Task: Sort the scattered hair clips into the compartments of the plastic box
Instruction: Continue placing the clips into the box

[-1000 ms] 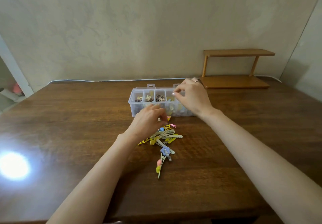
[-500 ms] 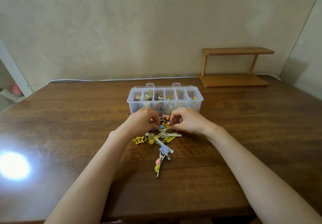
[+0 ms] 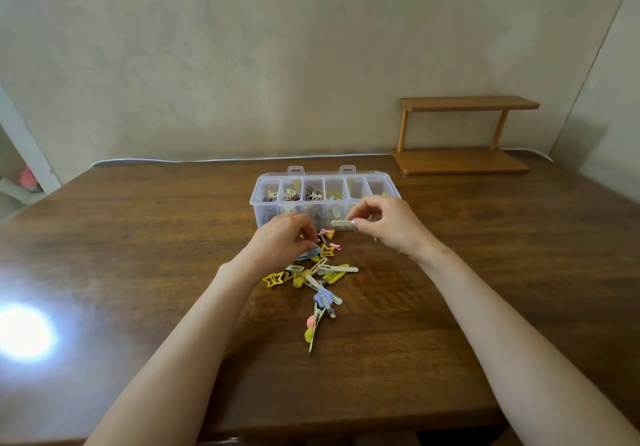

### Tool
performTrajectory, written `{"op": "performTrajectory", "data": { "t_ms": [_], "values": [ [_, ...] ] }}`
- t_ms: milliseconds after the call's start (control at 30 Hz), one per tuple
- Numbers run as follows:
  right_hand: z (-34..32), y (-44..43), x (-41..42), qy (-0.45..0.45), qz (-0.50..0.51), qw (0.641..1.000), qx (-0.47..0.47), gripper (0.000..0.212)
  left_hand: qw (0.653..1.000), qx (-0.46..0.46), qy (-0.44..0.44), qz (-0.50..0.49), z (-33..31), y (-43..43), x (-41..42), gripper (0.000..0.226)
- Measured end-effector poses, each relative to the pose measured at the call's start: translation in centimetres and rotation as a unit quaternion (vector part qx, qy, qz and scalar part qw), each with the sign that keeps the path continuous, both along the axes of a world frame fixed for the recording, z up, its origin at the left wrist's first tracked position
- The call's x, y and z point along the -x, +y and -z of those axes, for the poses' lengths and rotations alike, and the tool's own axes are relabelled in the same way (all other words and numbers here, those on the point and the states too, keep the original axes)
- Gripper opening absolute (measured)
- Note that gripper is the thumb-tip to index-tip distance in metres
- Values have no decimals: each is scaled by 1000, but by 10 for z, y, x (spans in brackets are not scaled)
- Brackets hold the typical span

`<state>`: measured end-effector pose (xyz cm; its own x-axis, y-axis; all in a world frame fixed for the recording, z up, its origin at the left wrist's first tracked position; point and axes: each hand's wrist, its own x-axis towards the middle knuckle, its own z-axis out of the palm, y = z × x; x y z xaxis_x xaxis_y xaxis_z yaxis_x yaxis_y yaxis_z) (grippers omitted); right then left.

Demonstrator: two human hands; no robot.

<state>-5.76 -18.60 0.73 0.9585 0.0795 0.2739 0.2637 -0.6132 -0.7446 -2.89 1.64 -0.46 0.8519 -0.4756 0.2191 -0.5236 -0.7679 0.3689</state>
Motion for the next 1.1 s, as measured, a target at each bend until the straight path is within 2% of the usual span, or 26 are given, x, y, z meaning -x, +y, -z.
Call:
{"op": "performTrajectory", "data": {
  "t_ms": [133, 267, 400, 533, 767, 900, 1000, 1100],
  "values": [
    [-8, -2, 0, -71, 64, 993, -72, 15, 1000, -2, -4, 1, 0, 0, 0, 14],
    [-18, 0, -6, -110, 81, 988, -71, 26, 1000, -11, -6, 15, 3, -1, 2, 14],
    [-27, 6, -19, -156, 117, 981, -11, 15, 1000, -5, -11, 22, 3, -2, 2, 14],
    [-32, 16, -39, -156, 118, 980, 40, 7, 1000, -6, -12, 20, 3, -3, 3, 19],
    [-28, 34, -61, -157, 97, 969, 163, 8, 1000, -20, -12, 18, 5, -5, 4, 21],
    [-22, 35, -56, -159, 78, 955, 237, 18, 1000, -21, -12, 19, 6, -5, 3, 21],
    [-18, 28, -43, -207, 87, 954, 198, 16, 999, -22, -12, 23, 6, -6, 3, 20],
    [-13, 23, -29, -204, 59, 965, 152, 12, 999, -24, -16, 25, 6, -7, 4, 17]
  ]
}}
